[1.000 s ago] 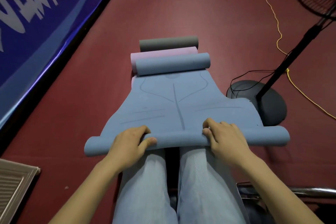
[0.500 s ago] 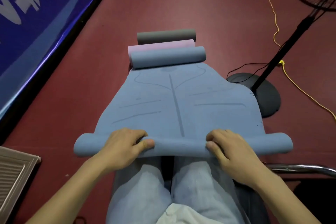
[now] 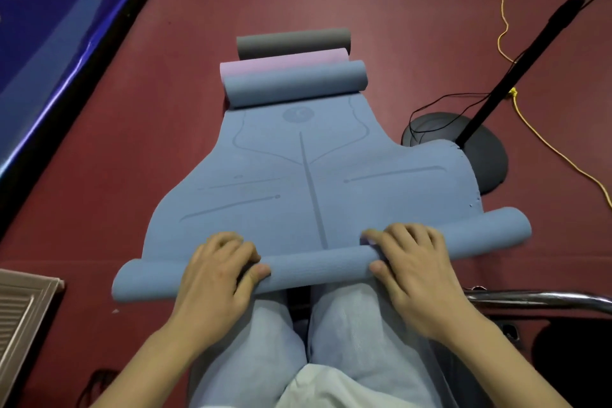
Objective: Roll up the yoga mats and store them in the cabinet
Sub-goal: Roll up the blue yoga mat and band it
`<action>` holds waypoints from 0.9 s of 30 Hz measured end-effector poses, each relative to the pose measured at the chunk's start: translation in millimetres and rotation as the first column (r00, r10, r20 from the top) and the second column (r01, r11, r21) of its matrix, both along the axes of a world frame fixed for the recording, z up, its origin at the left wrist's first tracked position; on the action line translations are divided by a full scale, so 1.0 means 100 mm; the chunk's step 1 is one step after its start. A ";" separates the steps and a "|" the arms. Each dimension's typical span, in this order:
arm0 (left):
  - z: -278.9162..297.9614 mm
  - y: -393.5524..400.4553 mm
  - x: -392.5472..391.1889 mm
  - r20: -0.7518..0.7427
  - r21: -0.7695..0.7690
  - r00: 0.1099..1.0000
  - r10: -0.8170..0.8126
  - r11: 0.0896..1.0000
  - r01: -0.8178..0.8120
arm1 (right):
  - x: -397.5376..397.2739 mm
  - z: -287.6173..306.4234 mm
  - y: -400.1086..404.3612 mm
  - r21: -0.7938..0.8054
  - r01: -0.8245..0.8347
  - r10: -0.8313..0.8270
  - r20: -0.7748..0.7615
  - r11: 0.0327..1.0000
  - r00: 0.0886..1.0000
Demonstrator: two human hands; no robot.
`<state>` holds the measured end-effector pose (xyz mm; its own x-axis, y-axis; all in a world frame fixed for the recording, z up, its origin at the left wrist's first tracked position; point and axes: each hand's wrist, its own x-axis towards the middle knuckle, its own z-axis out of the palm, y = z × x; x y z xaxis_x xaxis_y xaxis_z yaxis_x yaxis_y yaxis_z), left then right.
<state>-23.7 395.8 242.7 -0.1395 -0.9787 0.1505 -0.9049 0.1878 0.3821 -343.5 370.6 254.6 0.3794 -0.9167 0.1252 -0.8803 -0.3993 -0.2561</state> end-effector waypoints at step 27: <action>0.26 -0.63 0.02 0.161 0.212 0.987 0.027 0.975 -0.061 | 0.34 0.12 -0.38 -0.143 0.048 -0.044 0.031 0.989 0.999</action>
